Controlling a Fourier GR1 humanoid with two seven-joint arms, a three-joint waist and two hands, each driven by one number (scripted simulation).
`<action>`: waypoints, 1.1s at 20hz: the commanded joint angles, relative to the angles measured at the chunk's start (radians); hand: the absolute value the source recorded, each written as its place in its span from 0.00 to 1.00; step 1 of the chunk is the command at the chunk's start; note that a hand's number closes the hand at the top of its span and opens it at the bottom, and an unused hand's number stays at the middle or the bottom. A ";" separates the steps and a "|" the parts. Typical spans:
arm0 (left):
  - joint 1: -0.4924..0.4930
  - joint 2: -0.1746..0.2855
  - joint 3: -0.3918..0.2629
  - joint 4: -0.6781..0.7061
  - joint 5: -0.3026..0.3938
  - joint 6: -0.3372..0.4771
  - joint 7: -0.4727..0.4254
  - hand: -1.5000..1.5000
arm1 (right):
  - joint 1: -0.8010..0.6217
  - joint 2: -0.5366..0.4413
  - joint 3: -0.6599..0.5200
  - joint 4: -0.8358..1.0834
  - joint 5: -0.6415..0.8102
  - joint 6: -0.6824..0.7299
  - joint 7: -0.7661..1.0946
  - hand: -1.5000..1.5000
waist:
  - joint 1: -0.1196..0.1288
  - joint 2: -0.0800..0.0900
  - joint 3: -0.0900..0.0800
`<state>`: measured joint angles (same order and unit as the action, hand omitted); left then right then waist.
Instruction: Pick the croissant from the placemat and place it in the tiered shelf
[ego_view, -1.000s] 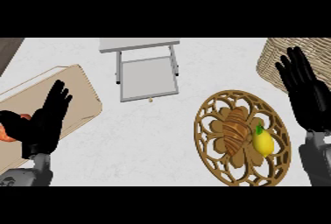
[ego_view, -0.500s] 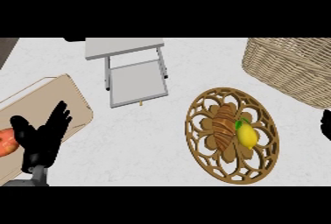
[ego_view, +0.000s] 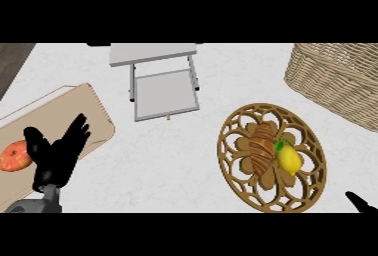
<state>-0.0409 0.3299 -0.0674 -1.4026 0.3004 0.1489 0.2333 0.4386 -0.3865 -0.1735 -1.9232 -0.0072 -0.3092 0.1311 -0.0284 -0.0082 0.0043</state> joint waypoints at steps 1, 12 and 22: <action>0.024 0.018 0.018 0.049 0.023 -0.049 0.020 0.50 | 0.102 -0.049 0.031 -0.201 -0.008 0.084 0.116 0.00 | 0.012 0.006 -0.006; -0.028 -0.028 -0.022 0.054 -0.023 -0.035 0.036 0.50 | -0.172 -0.197 0.167 -0.386 0.206 0.087 0.845 0.00 | 0.050 0.016 -0.008; -0.013 -0.027 -0.019 0.039 -0.041 -0.045 0.032 0.50 | -0.542 -0.136 0.343 -0.145 0.429 0.148 1.179 0.00 | 0.066 0.015 -0.007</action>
<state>-0.0790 0.3044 -0.0724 -1.3818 0.2706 0.1020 0.2269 0.0404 -0.5490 0.1170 -2.1622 0.3683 -0.1914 1.1063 0.0307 0.0002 0.0035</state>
